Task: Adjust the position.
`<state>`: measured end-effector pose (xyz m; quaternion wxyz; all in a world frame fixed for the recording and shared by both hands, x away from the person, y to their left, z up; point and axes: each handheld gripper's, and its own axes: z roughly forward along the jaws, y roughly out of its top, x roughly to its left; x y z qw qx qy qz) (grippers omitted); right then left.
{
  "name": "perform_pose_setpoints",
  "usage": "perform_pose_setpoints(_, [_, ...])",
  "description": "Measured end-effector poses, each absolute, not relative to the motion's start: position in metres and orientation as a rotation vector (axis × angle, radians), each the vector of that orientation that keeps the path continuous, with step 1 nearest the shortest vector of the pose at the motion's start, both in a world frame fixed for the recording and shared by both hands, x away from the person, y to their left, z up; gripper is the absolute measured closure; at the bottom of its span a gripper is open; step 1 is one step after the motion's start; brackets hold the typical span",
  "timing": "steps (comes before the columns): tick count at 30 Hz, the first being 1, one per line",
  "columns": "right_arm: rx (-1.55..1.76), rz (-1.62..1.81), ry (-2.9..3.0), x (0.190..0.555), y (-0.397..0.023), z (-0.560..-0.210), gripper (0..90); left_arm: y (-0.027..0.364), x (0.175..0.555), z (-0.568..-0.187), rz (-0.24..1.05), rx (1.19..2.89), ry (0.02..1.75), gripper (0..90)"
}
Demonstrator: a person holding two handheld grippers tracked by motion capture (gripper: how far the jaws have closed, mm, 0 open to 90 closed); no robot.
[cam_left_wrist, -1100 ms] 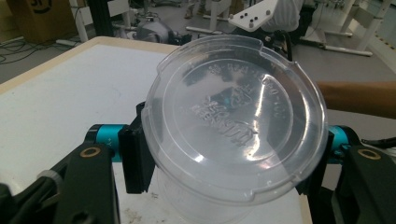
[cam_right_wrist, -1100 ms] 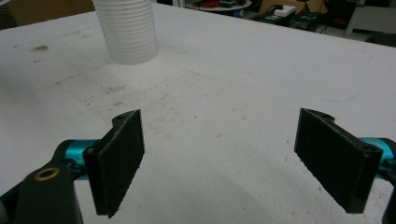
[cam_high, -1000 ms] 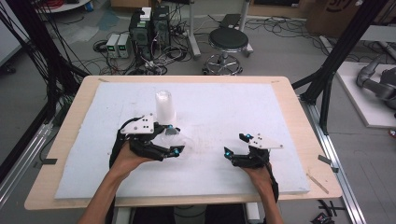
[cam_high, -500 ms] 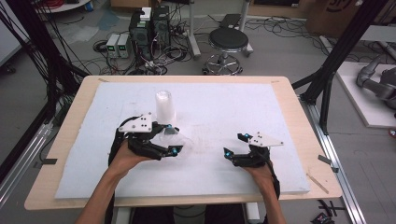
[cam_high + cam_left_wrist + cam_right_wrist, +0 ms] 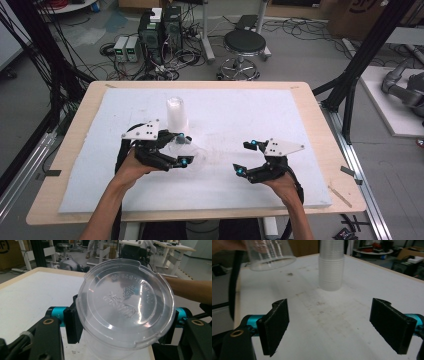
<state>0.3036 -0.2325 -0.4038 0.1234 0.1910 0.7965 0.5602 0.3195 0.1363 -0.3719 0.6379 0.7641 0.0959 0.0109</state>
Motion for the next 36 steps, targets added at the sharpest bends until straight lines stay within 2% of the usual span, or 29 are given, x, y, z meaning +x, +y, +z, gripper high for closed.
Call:
perform_pose_setpoints(17, [0.234, 1.792, 2.494, 0.308, -0.192, -0.377, 15.9, 0.130, 0.309, -0.362, 0.028, 1.706, 0.201, 36.2])
perform_pose_setpoints(36, [0.090, 1.894, 2.495, 0.311, -0.155, -0.365, 15.9, 0.116, 0.305, -0.360, 0.003, 1.685, 0.169, 36.4])
